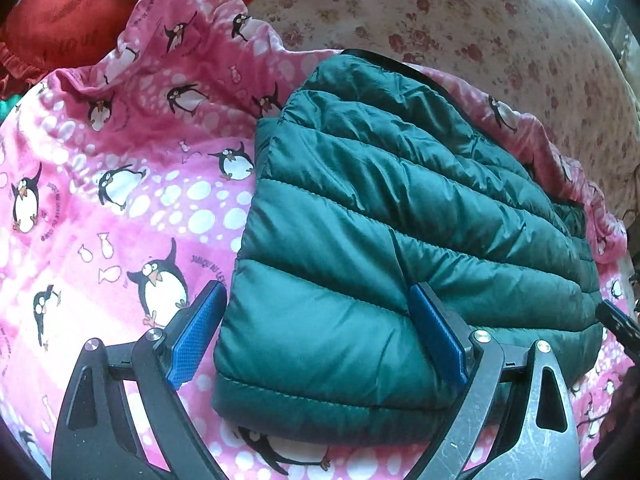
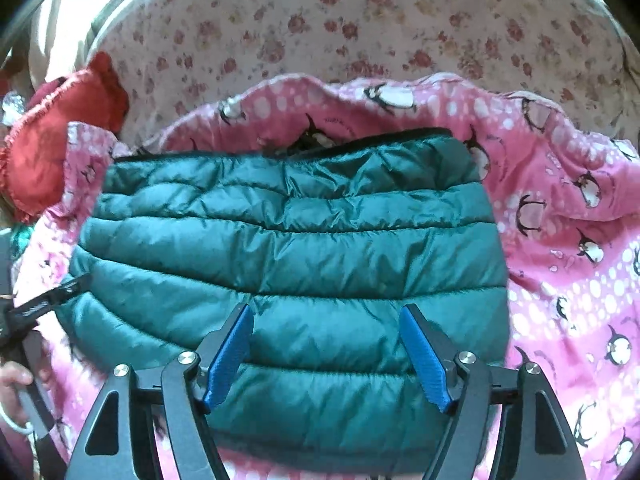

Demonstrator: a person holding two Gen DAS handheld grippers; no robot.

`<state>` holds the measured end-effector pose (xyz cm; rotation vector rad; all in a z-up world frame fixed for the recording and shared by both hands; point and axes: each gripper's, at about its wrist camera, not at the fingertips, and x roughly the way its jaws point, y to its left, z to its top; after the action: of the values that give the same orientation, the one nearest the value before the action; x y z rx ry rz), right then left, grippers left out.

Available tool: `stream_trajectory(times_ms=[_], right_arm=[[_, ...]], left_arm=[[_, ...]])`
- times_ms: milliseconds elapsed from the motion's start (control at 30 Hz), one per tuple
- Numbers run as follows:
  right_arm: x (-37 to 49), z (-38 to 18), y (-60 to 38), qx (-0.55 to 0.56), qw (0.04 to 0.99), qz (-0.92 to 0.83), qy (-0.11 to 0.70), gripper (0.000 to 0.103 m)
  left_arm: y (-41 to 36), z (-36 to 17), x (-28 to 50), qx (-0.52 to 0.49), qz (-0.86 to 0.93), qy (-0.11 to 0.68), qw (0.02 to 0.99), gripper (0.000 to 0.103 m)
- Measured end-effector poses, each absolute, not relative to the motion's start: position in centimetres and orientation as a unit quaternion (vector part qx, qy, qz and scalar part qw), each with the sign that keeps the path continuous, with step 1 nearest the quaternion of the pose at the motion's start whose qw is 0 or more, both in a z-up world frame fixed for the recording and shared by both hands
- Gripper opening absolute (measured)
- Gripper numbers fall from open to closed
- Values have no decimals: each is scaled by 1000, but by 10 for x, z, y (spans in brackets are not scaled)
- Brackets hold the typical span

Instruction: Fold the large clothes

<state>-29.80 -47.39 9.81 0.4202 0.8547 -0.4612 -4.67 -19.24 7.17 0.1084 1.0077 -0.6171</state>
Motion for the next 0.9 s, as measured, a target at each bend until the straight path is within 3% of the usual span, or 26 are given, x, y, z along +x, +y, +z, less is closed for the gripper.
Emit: stream_trajectory(times_ms=[267,500,633,733,767,833,900], right_arm=[[-301,70,-475,201,842,-230,445,81],[-323,93,-489,230,853,-213,417,82],[-341,90,-520,295,838,-229,398,92],[-349,70,-545,375,807,-224,396,93],[-351,60,-553,406,799,-215,389,93],[-348,47,-560,436,792,-198,378,94],[-342,37,-562,445,791,-182,379,103]], left_arm=[[-187,69,-45,19,-294,496,817,93],[-161,81,-16,-67,-324,516,790,93],[-155,72,0,-118,-331,538,766,93],[-165,51,5,-127,-342,583,726,93],[-168,45,4,-127,-341,591,720,99],[-175,47,-2,-116,-353,571,732,102],[-185,50,-8,-88,-356,559,744,103]])
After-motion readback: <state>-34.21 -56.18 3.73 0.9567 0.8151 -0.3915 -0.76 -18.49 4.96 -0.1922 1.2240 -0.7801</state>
